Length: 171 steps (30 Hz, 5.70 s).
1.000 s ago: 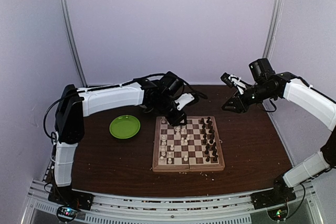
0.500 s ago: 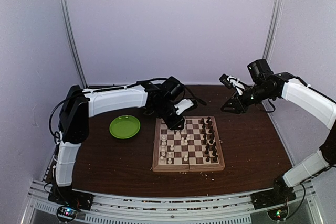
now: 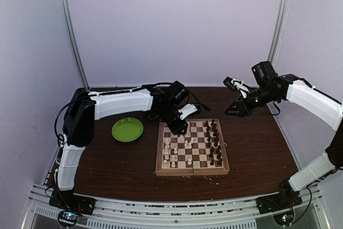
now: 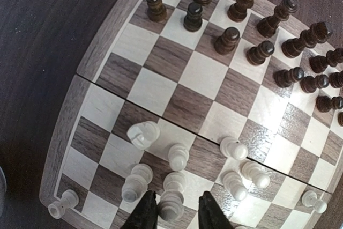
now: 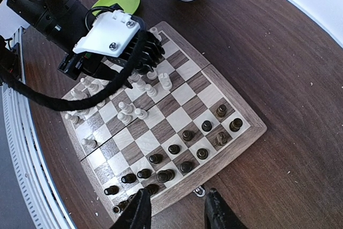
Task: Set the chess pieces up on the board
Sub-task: Pick up the queen from the chessboard, then place the queen at d1, then pick up the bishop from the chessboard, then place the bishop on c1.
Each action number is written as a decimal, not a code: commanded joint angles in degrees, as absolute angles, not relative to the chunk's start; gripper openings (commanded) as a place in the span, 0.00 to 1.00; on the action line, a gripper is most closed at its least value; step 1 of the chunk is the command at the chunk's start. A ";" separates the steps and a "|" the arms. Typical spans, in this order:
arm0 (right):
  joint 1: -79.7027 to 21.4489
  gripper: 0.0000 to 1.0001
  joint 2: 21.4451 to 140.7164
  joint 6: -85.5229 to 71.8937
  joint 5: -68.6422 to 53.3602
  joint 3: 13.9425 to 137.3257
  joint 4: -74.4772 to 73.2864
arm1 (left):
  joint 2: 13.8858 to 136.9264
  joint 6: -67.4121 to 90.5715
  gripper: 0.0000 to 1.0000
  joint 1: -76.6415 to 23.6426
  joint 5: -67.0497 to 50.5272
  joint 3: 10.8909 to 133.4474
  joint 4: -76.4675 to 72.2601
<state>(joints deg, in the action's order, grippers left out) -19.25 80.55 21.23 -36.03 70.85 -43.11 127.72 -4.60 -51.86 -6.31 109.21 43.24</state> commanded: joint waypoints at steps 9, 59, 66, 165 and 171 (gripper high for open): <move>-19.15 0.35 81.80 21.63 -36.80 71.79 -43.95 | 128.87 -5.88 0.24 -51.72 -5.26 110.57 44.11; -19.15 0.35 83.40 21.36 -37.61 72.25 -44.43 | 118.68 -6.11 0.09 -48.08 -8.30 95.69 43.86; -19.14 0.35 83.58 21.36 -37.63 72.25 -44.50 | 119.81 -6.48 0.09 -48.08 -7.91 96.07 43.86; -19.14 0.35 84.80 22.03 -37.79 72.75 -45.62 | 120.28 -6.48 0.08 -43.69 -8.74 99.54 43.13; -19.12 0.35 84.98 21.89 -37.79 72.83 -45.58 | 121.37 -6.06 0.08 -43.68 -10.41 100.27 42.10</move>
